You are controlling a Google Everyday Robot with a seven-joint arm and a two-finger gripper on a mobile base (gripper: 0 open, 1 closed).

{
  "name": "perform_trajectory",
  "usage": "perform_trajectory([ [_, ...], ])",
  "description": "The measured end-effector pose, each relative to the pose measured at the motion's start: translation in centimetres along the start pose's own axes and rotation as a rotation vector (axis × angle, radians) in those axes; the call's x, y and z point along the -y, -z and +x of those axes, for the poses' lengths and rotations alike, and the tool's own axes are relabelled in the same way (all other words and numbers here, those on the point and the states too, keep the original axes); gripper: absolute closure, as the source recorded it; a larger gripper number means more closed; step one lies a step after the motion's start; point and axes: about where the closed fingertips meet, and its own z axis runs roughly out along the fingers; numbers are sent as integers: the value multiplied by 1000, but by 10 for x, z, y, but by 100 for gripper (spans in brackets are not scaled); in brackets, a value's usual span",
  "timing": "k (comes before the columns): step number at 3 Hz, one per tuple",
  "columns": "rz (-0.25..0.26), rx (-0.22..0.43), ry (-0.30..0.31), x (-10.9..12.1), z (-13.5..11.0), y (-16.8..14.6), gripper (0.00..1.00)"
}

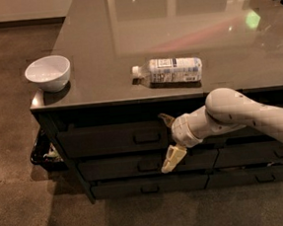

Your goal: Open top drawer

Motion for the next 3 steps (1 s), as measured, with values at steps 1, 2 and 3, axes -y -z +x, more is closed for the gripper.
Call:
perform_trajectory([
  [1, -28, 10, -40, -12, -4, 6, 0],
  [2, -29, 10, -40, -12, -4, 6, 0],
  [3, -66, 8, -36, -10, -13, 7, 0],
])
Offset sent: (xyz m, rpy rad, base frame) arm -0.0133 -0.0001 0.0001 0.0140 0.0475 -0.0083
